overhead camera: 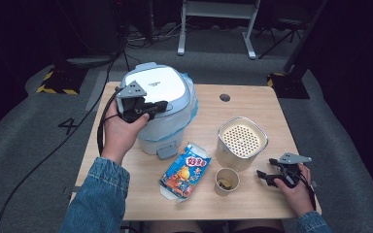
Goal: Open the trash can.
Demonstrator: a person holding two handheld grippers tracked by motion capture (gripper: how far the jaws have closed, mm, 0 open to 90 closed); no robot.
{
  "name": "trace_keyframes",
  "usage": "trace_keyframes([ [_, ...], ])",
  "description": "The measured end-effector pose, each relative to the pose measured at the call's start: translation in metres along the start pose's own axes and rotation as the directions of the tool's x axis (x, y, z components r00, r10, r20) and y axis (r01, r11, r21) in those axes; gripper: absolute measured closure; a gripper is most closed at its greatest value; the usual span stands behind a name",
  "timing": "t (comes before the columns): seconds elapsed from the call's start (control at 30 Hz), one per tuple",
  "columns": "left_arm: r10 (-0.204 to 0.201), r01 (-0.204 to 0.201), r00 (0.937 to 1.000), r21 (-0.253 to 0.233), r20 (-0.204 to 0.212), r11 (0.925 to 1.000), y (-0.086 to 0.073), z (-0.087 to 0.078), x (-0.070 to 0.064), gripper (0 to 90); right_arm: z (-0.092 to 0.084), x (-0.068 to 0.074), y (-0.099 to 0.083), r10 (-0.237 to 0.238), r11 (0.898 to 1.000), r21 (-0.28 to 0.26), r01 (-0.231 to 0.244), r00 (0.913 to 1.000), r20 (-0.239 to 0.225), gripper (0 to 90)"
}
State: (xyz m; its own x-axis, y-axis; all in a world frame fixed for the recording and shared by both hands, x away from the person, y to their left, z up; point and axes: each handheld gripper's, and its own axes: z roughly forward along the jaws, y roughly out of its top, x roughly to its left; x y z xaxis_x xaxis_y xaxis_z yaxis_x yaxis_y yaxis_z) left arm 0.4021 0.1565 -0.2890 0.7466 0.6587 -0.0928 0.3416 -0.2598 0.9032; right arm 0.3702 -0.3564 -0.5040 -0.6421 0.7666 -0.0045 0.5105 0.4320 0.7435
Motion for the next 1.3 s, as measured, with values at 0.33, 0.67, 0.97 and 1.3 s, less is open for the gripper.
trace_keyframes([
  [0.33, -0.019, 0.019, 0.9998, 0.027, 0.011, 0.9994, 0.0, 0.001, 0.0, 90.0, 0.0, 0.0, 0.0, 0.001, 1.0, 0.0, -0.001, 1.0, 0.0, 20.5],
  [0.67, 0.009, -0.009, 0.9999, -0.032, 0.01, 0.9994, -0.001, -0.002, -0.009, 59.0, 0.0, 0.0, 0.0, 0.001, 1.0, 0.0, -0.001, 1.0, 0.0, 20.6],
  [0.97, 0.074, -0.074, 0.9946, -0.001, 0.073, 0.9972, -0.008, -0.005, -0.027, 39.3, 0.0, 0.0, 0.0, -0.001, 1.0, 0.0, 0.001, 1.0, 0.004, 20.6],
  [1.3, 0.078, -0.079, 0.9936, -0.002, 0.081, 0.9969, -0.026, -0.005, -0.031, 36.8, 0.0, 0.0, 0.0, -0.002, 1.0, 0.0, 0.002, 1.0, 0.004, 20.6],
])
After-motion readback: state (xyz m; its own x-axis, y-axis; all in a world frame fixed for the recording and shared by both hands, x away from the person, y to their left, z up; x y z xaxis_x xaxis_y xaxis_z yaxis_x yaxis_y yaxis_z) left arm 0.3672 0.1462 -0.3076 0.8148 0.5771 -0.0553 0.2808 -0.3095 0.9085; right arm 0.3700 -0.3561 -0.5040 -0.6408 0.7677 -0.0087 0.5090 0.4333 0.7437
